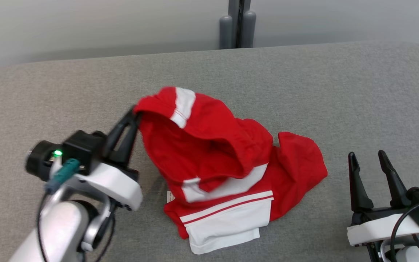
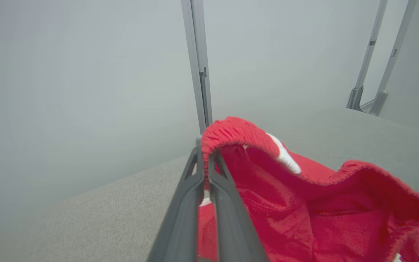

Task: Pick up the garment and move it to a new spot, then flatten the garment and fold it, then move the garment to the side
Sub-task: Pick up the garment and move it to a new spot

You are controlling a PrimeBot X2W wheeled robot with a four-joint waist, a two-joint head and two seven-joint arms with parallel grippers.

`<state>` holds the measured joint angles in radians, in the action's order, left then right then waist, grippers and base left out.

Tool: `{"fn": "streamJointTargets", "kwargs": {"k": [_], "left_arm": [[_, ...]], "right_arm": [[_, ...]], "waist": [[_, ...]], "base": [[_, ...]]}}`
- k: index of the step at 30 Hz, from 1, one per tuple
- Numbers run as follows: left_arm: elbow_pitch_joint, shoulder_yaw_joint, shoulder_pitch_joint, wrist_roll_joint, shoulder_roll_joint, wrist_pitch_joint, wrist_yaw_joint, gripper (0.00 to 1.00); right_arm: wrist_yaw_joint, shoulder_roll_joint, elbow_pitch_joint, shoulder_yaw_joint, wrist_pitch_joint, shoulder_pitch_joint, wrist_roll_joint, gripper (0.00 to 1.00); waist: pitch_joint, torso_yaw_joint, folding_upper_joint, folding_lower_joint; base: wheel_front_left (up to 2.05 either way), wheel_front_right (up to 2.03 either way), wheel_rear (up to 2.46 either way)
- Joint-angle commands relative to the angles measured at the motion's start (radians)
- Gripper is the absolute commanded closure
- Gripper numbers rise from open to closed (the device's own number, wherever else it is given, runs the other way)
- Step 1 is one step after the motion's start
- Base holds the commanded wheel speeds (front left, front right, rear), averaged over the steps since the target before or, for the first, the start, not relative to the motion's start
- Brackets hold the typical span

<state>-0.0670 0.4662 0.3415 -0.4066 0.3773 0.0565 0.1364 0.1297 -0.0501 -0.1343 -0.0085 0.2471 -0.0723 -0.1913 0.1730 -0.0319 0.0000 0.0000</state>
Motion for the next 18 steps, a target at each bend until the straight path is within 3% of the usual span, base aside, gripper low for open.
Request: {"fn": "streamJointTargets", "kwargs": {"k": [1, 6, 12, 18], "left_arm": [[-0.021, -0.026, 0.002, 0.003, 0.021, -0.012, 0.020, 1.00], [-0.066, -0.130, 0.007, 0.000, 0.078, -0.038, 0.076, 1.00], [-0.072, -0.210, 0.047, -0.010, 0.120, -0.069, 0.091, 1.00], [-0.003, -0.245, 0.120, -0.042, 0.138, -0.113, 0.048, 1.00]], "right_arm": [[0.002, -0.003, 0.002, 0.003, 0.006, -0.005, -0.001, 0.00], [0.002, -0.003, 0.009, 0.006, -0.003, -0.006, 0.017, 0.00], [0.002, -0.003, 0.037, -0.005, -0.024, 0.011, 0.036, 0.00], [0.002, -0.004, 0.061, -0.005, -0.050, 0.006, 0.040, 0.00]], "waist": [[-0.007, 0.014, 0.0000, 0.0000], [-0.012, 0.069, 0.0000, 0.0000], [-0.019, 0.177, 0.0000, 0.0000], [-0.016, 0.278, 0.0000, 0.0000]], "base": [[0.00, 0.00, 0.00], [0.00, 0.00, 0.00], [0.00, 0.00, 0.00], [0.00, 0.00, 0.00]]}}
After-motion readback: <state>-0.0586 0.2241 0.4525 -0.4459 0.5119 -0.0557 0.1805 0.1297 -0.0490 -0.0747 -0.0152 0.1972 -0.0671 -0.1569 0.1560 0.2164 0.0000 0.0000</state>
